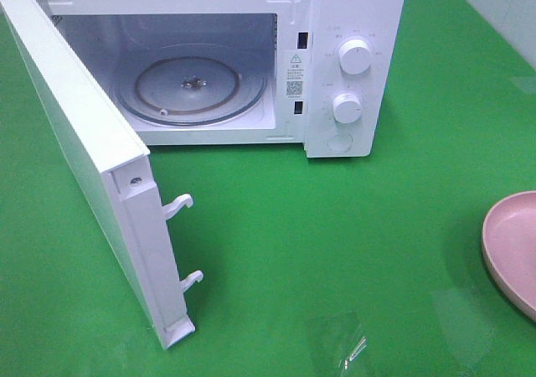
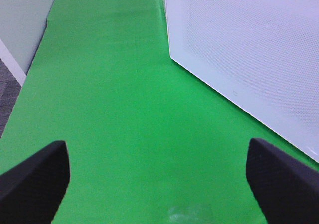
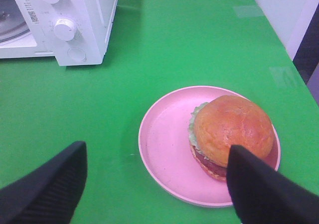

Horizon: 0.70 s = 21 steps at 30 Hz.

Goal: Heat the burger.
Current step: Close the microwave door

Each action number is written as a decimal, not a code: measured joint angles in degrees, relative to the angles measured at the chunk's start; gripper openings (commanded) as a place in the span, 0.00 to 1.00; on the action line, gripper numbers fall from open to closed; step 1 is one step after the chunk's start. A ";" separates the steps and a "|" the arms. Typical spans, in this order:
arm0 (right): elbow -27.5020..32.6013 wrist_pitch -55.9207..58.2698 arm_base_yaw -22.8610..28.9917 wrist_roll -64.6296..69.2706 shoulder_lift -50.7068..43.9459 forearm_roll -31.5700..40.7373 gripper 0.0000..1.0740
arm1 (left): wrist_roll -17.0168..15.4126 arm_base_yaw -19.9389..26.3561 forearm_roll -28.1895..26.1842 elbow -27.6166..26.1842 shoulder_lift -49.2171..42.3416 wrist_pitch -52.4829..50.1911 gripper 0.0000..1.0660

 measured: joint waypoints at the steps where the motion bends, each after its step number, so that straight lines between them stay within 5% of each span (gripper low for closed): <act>1: 0.00 0.00 0.00 0.00 0.00 0.00 0.71 | 0.00 0.00 0.00 0.00 0.00 0.00 0.83; 21: 0.00 0.00 0.00 0.00 0.00 0.00 0.70 | 0.00 0.00 0.00 0.00 0.00 0.00 0.83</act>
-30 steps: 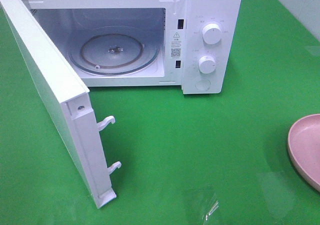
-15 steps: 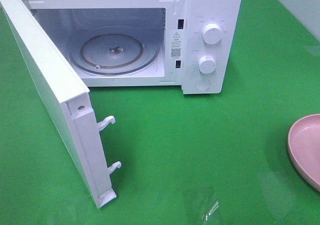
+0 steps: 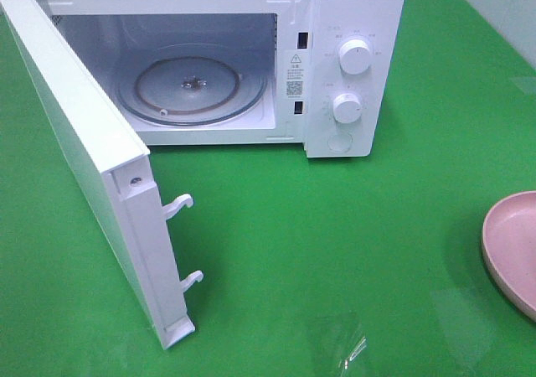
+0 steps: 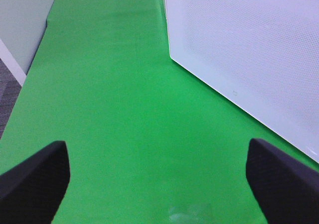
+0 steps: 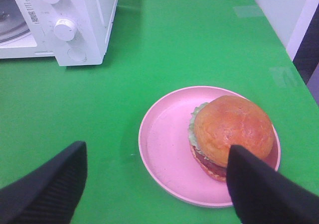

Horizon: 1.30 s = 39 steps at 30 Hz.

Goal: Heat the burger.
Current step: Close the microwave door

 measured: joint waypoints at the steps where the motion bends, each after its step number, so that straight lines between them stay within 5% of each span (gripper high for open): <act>1: 0.00 0.00 0.00 0.00 0.00 0.00 0.70 | 0.00 0.00 0.00 0.00 0.00 0.00 0.83; 23: 0.00 0.00 0.00 0.00 0.00 0.00 0.70 | -0.46 0.00 -0.29 -0.80 0.00 -0.92 0.81; 33: 0.00 0.00 0.00 0.00 0.00 0.06 0.70 | -4.13 0.00 -0.29 -2.58 5.90 -13.35 0.57; 37: 0.00 0.00 0.00 0.00 0.00 0.06 0.70 | -4.13 0.00 -0.29 -2.58 9.17 -18.28 0.38; 38: 0.00 0.00 0.00 0.00 0.00 0.06 0.70 | -4.13 0.00 -0.29 -2.58 11.97 -21.31 0.26; 39: 0.00 0.00 0.00 0.00 0.00 0.06 0.70 | -4.13 0.00 -0.29 -2.58 11.97 -21.31 0.26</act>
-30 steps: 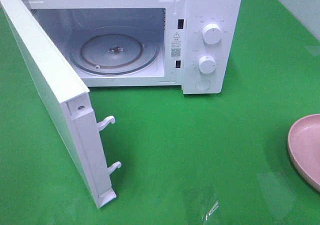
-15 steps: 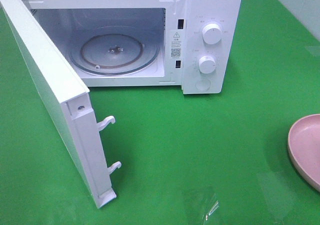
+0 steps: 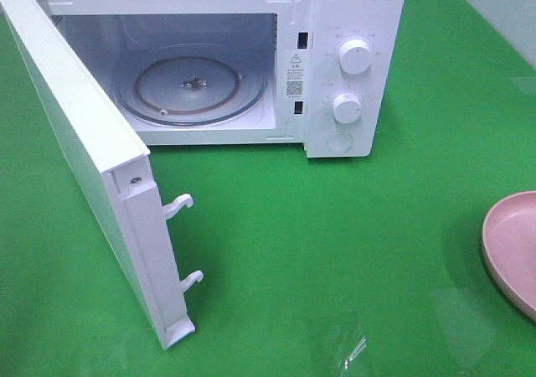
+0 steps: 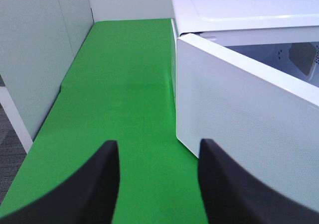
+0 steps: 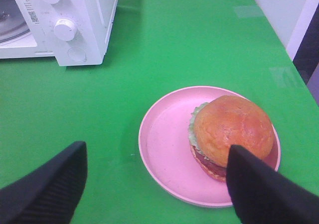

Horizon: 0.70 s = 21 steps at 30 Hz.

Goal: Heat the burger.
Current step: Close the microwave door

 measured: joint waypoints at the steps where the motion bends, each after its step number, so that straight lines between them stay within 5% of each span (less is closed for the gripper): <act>1: 0.00 0.00 0.00 0.00 0.00 0.00 0.70 | 0.00 0.00 0.00 0.00 2.69 -2.01 0.18; 2: 0.00 0.00 0.00 0.00 0.00 0.00 0.70 | 0.00 0.00 0.00 0.00 2.69 -2.01 0.18; 4: 0.00 0.00 0.00 0.00 0.00 0.00 0.70 | 0.00 0.00 0.00 0.00 8.94 -6.70 0.00; 13: 0.00 0.00 0.00 0.00 0.00 0.00 0.70 | 0.00 0.00 0.06 0.00 20.00 -16.56 0.00; 21: 0.00 0.00 0.00 0.00 0.00 0.00 0.70 | 0.00 0.00 0.06 5.33 30.83 -38.56 0.00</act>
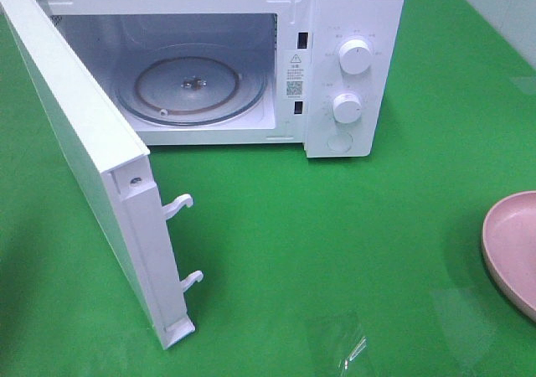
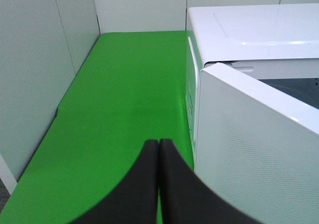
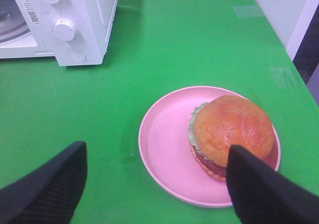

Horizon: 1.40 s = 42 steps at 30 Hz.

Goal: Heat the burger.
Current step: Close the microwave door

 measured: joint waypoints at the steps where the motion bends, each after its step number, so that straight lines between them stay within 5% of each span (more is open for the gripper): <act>1: 0.00 0.00 0.00 0.00 0.00 0.00 0.70 | 0.00 0.00 0.00 0.00 0.00 0.00 0.00; 9: 0.00 0.00 0.00 0.00 0.00 0.00 0.70 | 0.00 0.00 0.00 11.86 9.05 -26.70 0.00; 16: 0.00 0.00 0.00 0.00 0.00 0.00 0.70 | -2.12 0.00 0.92 16.79 16.96 -40.57 0.00; 22: 0.00 0.00 0.00 0.00 0.00 0.00 0.70 | -7.10 0.00 8.25 16.79 24.58 -48.19 0.00; 27: 0.00 0.00 0.00 0.00 0.00 0.00 0.70 | -7.85 0.00 14.50 15.76 29.28 -50.76 0.00; 42: 0.00 0.00 0.00 0.00 0.00 0.00 0.70 | -9.17 0.00 16.44 10.37 37.47 -50.65 0.00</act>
